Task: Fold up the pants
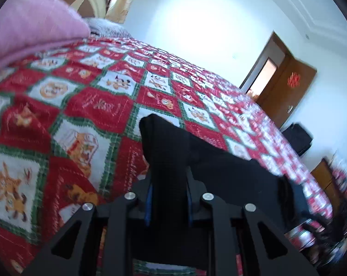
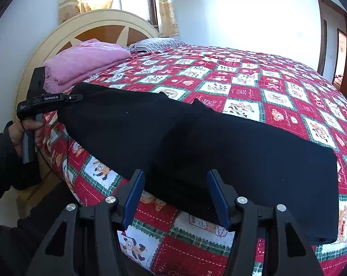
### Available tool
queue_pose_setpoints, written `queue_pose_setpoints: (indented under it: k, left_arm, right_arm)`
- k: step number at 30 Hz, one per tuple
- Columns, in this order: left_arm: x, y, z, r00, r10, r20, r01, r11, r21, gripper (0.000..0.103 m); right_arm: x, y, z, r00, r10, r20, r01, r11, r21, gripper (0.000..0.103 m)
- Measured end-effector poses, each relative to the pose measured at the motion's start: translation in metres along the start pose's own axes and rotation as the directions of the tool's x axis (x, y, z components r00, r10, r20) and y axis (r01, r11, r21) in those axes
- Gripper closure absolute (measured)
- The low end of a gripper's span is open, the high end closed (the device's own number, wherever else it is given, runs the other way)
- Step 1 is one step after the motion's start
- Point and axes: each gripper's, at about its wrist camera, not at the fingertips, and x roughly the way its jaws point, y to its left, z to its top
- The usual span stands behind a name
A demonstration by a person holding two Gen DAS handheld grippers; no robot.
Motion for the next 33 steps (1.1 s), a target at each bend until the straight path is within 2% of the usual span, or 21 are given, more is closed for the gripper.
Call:
queue_pose_setpoints:
  k: [2, 7, 11, 13, 16, 21, 24, 28, 31, 33]
  left_arm:
    - [-0.008, -0.002, 0.003, 0.998, -0.065, 0.021, 0.066, 0.997, -0.047, 0.08]
    - [-0.028, -0.039, 0.016, 0.986, -0.157, 0.055, 0.158, 0.987, -0.025, 0.08]
    - [-0.038, -0.074, 0.027, 0.961, -0.271, 0.062, 0.274, 0.96, -0.06, 0.08]
    - [-0.038, -0.1, 0.033, 0.942, -0.33, 0.058, 0.333, 0.94, -0.068, 0.08]
    - [-0.037, -0.135, 0.036, 0.928, -0.369, 0.047, 0.371, 0.928, -0.034, 0.08]
    - [-0.02, -0.213, 0.034, 0.895, -0.445, -0.033, 0.446, 0.894, 0.04, 0.08]
    - [-0.002, -0.26, 0.029, 0.875, -0.475, -0.096, 0.482, 0.872, 0.083, 0.08]
    - [0.026, -0.306, 0.015, 0.864, -0.472, -0.174, 0.494, 0.862, 0.113, 0.08]
    - [0.05, -0.334, -0.003, 0.867, -0.445, -0.223, 0.481, 0.865, 0.142, 0.08]
    - [0.073, -0.35, -0.02, 0.881, -0.399, -0.254, 0.449, 0.875, 0.182, 0.08]
  right_arm:
    - [-0.005, -0.001, 0.002, 1.0, -0.008, 0.003, 0.008, 1.0, -0.004, 0.045]
    - [-0.03, -0.022, 0.011, 0.998, -0.063, 0.0, 0.063, 0.996, 0.07, 0.045]
    - [-0.056, -0.048, 0.01, 0.993, -0.117, 0.002, 0.115, 0.981, 0.158, 0.045]
    - [-0.071, -0.064, 0.004, 0.99, -0.14, 0.004, 0.136, 0.97, 0.202, 0.045]
    - [-0.087, -0.083, -0.006, 0.985, -0.174, -0.014, 0.172, 0.952, 0.253, 0.044]
    - [-0.116, -0.114, -0.031, 0.971, -0.238, -0.006, 0.226, 0.914, 0.336, 0.044]
    - [-0.129, -0.132, -0.044, 0.961, -0.275, -0.001, 0.255, 0.89, 0.377, 0.044]
    - [-0.138, -0.155, -0.062, 0.95, -0.313, 0.011, 0.276, 0.854, 0.441, 0.044]
    - [-0.138, -0.17, -0.071, 0.943, -0.334, 0.013, 0.285, 0.824, 0.489, 0.044]
    - [-0.137, -0.174, -0.074, 0.942, -0.336, 0.022, 0.279, 0.815, 0.507, 0.044]
